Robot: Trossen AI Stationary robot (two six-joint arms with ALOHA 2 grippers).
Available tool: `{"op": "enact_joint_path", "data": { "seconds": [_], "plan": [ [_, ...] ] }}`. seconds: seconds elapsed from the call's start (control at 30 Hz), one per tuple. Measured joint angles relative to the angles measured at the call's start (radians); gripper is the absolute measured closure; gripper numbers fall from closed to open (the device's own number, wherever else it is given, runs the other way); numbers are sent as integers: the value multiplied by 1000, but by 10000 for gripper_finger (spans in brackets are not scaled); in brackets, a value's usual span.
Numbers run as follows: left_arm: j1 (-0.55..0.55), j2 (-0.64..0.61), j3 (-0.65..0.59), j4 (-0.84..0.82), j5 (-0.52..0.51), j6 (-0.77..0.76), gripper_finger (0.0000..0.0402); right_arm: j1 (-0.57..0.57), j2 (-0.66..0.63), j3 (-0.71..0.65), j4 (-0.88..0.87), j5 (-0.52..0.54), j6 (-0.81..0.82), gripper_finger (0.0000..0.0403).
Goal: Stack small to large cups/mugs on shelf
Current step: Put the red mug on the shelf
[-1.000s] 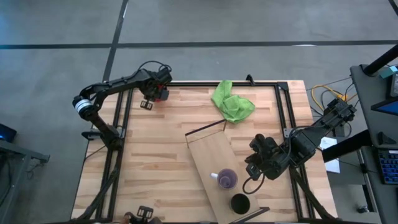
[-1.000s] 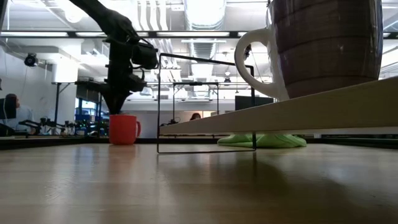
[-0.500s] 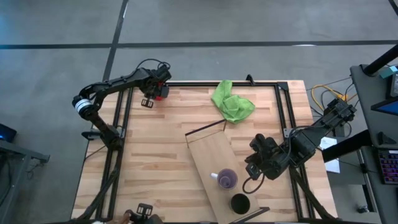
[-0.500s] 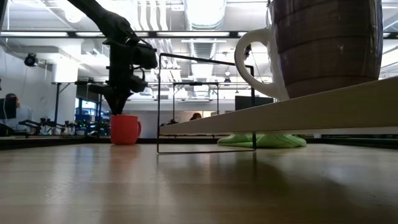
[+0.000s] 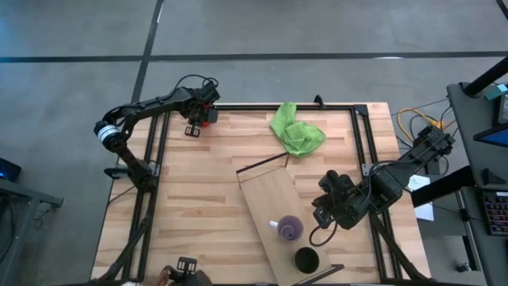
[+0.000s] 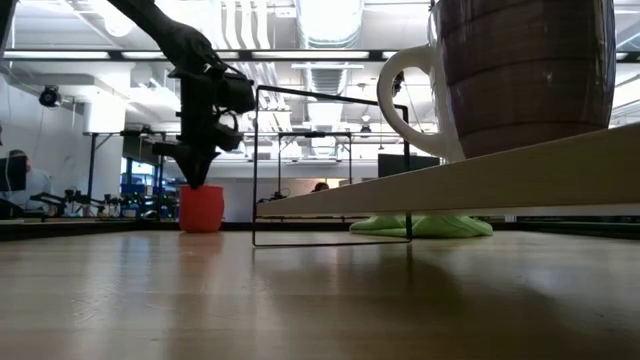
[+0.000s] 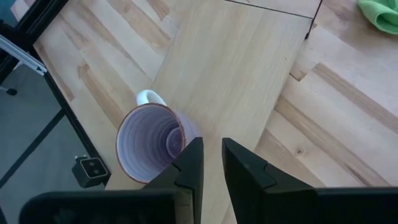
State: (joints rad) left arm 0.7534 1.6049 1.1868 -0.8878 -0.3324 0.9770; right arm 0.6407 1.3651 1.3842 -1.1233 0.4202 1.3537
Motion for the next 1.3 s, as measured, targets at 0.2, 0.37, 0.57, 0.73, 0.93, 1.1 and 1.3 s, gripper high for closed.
{"op": "enact_joint_path", "data": {
  "seconds": [0.2, 0.37, 0.57, 0.73, 0.93, 1.1, 1.3],
  "plan": [
    [0, 15, -1, 0, 3, -3, 342, 0, 0, 0, 0, 0, 0, 349],
    [0, 19, -2, -2, 22, -30, 377, 0, 0, 0, 0, 0, 0, 349],
    [-5, 19, 14, -27, 12, -106, 398, 0, 0, 0, 0, 0, -2, 349],
    [-27, 8, 59, -93, 9, -185, 400, 0, 0, 0, -3, 0, -8, 349],
    [-83, -15, 142, -216, 41, -330, 401, 0, 0, 0, -4, 3, -20, 349],
    [-154, -42, 204, -307, 140, -475, 401, 0, 0, 0, -4, 4, -30, 349],
    [-271, -62, 282, -454, 145, -580, 401, 0, 0, 0, -4, 5, -65, 349]
  ]
}}
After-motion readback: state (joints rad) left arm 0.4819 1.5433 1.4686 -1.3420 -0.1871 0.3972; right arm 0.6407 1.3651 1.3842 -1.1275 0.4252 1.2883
